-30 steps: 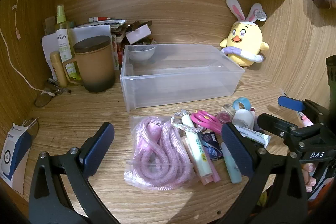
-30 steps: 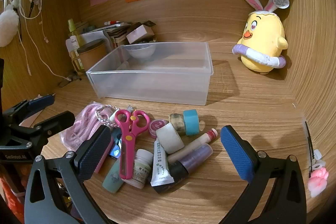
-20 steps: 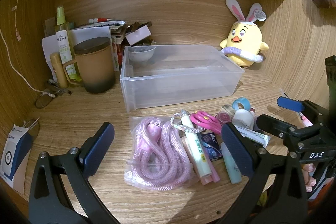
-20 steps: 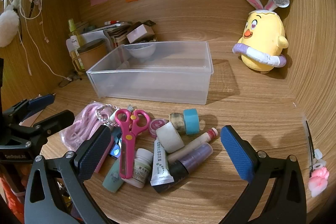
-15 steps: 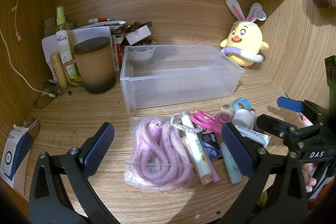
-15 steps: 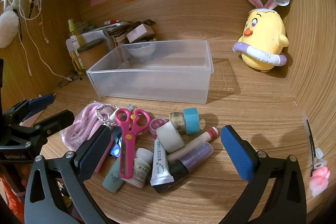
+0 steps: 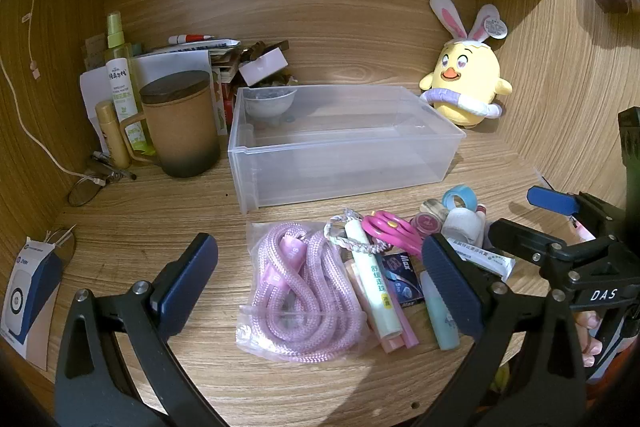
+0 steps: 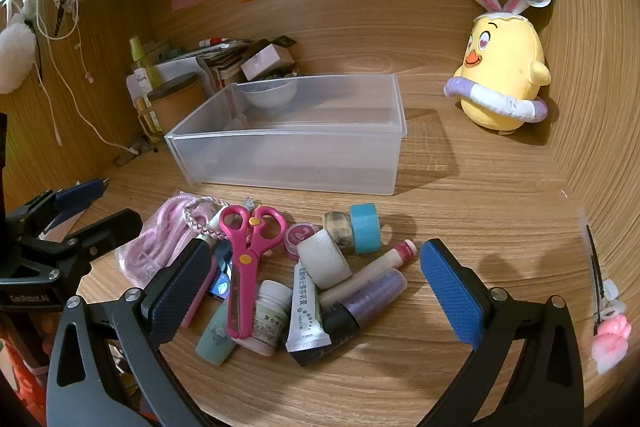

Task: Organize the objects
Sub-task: 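Move the left tool toward the bagged pink rope and open it, then grasp the pink rope bag with the left tool while the right tool grasps the blue tape roll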

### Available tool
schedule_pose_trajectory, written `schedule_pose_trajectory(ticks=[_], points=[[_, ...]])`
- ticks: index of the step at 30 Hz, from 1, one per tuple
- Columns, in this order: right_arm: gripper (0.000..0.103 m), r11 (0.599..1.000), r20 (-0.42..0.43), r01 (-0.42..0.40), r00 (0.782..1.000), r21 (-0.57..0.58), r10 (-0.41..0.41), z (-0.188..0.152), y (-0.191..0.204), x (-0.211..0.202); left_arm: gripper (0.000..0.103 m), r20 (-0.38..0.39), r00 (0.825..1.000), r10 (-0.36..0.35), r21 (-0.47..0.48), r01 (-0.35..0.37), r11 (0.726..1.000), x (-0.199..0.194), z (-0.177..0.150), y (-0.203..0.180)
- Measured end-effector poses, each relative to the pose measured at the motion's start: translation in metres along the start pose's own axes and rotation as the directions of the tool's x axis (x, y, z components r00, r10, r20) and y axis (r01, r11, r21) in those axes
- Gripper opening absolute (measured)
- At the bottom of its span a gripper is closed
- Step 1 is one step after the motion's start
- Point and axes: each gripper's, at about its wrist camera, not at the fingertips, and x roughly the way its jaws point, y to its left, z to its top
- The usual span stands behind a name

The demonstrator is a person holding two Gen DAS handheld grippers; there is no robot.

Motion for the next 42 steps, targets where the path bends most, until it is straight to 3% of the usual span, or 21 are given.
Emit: schedule_pose_trajectory(ticks=[7, 15, 23, 28, 38, 42], points=[[0.103, 1.0, 0.009, 0.024, 1.0, 0.006, -0.024, -0.001, -0.007, -0.004, 0.103, -0.029, 0.999, 0.023, 0.0, -0.023, 1.0, 0.003, -0.005, 0.003], [0.103, 0.993, 0.005, 0.112, 0.994, 0.034, -0.113, -0.007, -0.033, -0.008, 0.103, -0.118, 0.992, 0.052, -0.033, -0.057, 0.998, 0.022, -0.015, 0.027], [0.102, 0.993, -0.028, 0.117, 0.993, 0.025, -0.116, -0.001, -0.044, 0.01, 0.103, -0.21, 0.978, 0.005, -0.027, -0.011, 1.0, 0.048, -0.013, 0.031], [0.091, 0.994, -0.058, 0.107, 0.993, -0.01, -0.107, 0.009, -0.039, 0.028, 0.103, -0.291, 0.957, -0.017, -0.005, 0.016, 1.0, 0.068, -0.012, 0.024], [0.046, 0.999, -0.134, 0.038, 0.99, -0.027, -0.041, 0.021, -0.037, 0.059, 0.103, -0.324, 0.945, -0.051, -0.042, 0.04, 0.998, 0.076, -0.016, 0.04], [0.033, 0.999, -0.161, 0.03, 0.986, -0.021, -0.033, 0.02, -0.042, 0.067, 0.096, -0.323, 0.946, 0.018, -0.01, -0.022, 1.0, 0.075, -0.019, 0.049]])
